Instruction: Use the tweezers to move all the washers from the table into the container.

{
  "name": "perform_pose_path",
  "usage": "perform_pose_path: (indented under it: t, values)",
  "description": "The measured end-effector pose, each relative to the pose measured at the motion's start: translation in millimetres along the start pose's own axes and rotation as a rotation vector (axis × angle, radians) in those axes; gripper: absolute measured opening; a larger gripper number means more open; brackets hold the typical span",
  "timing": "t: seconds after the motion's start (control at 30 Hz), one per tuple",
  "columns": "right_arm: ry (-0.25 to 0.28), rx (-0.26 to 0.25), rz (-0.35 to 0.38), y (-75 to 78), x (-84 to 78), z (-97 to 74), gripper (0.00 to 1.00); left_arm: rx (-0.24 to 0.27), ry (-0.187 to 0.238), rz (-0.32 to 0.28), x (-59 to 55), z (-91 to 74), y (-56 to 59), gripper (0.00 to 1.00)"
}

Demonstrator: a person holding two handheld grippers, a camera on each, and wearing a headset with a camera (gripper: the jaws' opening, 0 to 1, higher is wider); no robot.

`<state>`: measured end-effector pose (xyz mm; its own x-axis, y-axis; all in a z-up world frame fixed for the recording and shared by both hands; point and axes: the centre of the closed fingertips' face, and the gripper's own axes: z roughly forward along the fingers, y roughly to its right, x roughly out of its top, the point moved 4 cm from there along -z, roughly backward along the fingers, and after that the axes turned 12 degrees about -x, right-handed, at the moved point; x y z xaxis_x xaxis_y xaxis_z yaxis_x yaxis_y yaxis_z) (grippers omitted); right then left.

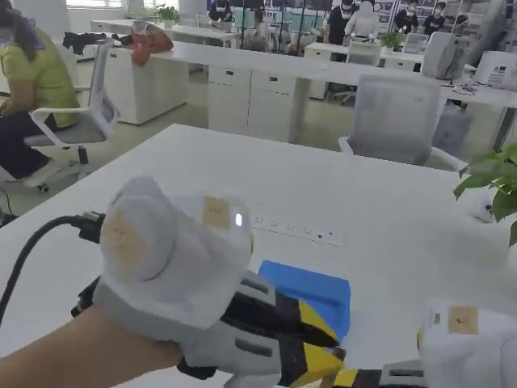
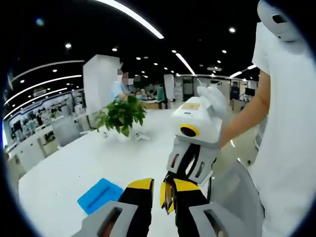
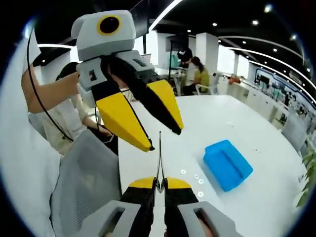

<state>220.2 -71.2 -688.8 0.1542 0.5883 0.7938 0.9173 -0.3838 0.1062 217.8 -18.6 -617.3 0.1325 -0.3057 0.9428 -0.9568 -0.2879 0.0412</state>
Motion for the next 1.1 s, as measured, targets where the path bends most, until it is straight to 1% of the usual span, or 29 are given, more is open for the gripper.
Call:
perform_pose_path:
  t: [0.03,0.07,0.1,0.13,0.17,0.2,0.23,0.27,0.3,0.33,0.37,0.4,0.43,0.47,0.5,0.53,0.57,0.6,0.63,0.67,0.73,0.8,0.83,0.87,0.9,0.93,0.97,1.07,1.1]
  values:
    - [0.001,-0.005,0.006,1.4,-0.6,2.7,0.02,0.029,0.007,-0.009,-3.9,-3.5,-1.8,0.17]
    - [-0.004,-0.012,0.014,3.5,-1.8,7.3,0.02,0.092,0.012,-0.02,-11.1,-9.6,-6.5,0.19]
    - [-0.013,-0.012,0.017,4.3,-3.0,10.5,0.02,0.122,0.022,-0.034,-15.9,-13.6,-8.1,0.21]
    - [-0.025,-0.017,0.017,6.0,-4.5,15.3,0.02,0.178,0.021,-0.075,-24.6,-20.2,-10.8,0.23]
    - [-0.027,-0.022,0.012,7.7,-5.1,18.7,0.02,0.232,0.017,-0.092,-31.0,-26.5,-14.0,0.28]
    - [-0.026,-0.026,0.009,9.3,-5.2,21.5,0.02,0.299,0.02,-0.105,-36.3,-33.1,-17.8,0.35]
    - [-0.022,-0.033,0.013,12.2,-4.5,26.1,0.02,0.443,0.006,-0.152,-48.5,-47.9,-22.9,0.43]
    - [-0.019,-0.039,0.019,15.1,-3.6,31.0,0.02,0.545,-0.012,-0.129,-58.1,-60.0,-25.6,0.46]
    - [-0.021,-0.047,0.024,17.3,-3.1,34.5,0.02,0.597,-0.026,-0.101,-63.8,-67.2,-25.0,0.5]
    - [-0.017,-0.062,0.025,19.9,-2.1,37.8,0.02,0.664,-0.04,-0.098,-70.5,-75.0,-24.2,0.56]
    - [0.002,-0.081,0.02,23.9,0.7,42.3,0.02,0.721,-0.062,-0.123,-81.2,-82.6,-21.1,0.6]
    - [0.01,-0.083,0.023,25.6,2.3,45.2,0.02,0.75,-0.07,-0.157,-89.1,-86.1,-18.2,0.64]
    - [0.018,-0.093,0.03,28.0,4.0,48.4,0.02,0.791,-0.066,-0.187,-96.2,-90.4,-16.4,0.73]
    - [0.018,-0.098,0.031,30.6,5.1,53.2,0.02,0.841,-0.046,-0.232,-105.5,-95.1,-14.6,0.78]
    - [0.019,-0.101,0.031,32.7,5.5,57.3,0.02,0.875,-0.036,-0.266,-112.9,-98.7,-12.1,0.8]
    - [0.018,-0.102,0.031,34.5,5.4,61.3,0.02,0.918,-0.033,-0.276,-118.6,-103.4,-11.3,0.81]
    - [0.014,-0.102,0.032,37.0,5.2,67.5,0.03,0.964,-0.05,-0.279,-127.1,-108.3,-8.4,0.82]
    - [0.009,-0.103,0.033,38.6,4.9,71.2,0.03,0.989,-0.062,-0.284,-132.4,-110.3,-7.2,0.85]
    - [0.008,-0.107,0.032,41.5,4.1,76.5,0.03,1.018,-0.094,-0.299,-141.7,-112.3,-5.5,0.87]
    - [0.006,-0.106,0.032,43.6,3.7,80.5,0.03,1.036,-0.099,-0.31,-146.4,-112.9,-5.3,0.9]
    - [-0.011,-0.104,0.04,48.2,1.1,88.7,0.03,1.041,-0.083,-0.324,-151.0,-110.4,-5.9,0.91]
    - [-0.016,-0.094,0.051,50.5,-0.3,96.0,0.04,1.072,-0.048,-0.347,-152.6,-110.1,-7.7,0.92]
    - [-0.021,-0.096,0.052,52.2,-2.4,100.4,0.04,1.081,-0.02,-0.366,-153.6,-109.1,-8.4,0.93]
    - [-0.023,-0.097,0.051,53.3,-3.8,103.2,0.04,1.095,0.031,-0.394,-155.0,-108.6,-9.5,0.94]
    - [-0.026,-0.096,0.051,54.8,-5.3,106.2,0.04,1.09,0.037,-0.394,-155.3,-108.1,-9.7,0.94]
    - [-0.032,-0.094,0.059,56.5,-6.9,110.0,0.04,1.089,0.008,-0.366,-153.6,-109.1,-9.9,0.94]
    - [-0.032,-0.093,0.064,57.3,-7.6,112.0,0.04,1.103,0.005,-0.351,-152.6,-110.6,-10.3,0.93]
    - [-0.031,-0.087,0.079,58.7,-9.3,119.5,0.04,1.077,0.025,-0.368,-153.8,-105.8,-10.9,0.97]
    - [-0.032,-0.086,0.081,58.8,-10.4,122.3,0.04,1.07,0.019,-0.368,-154.1,-104.1,-11.3,0.99]
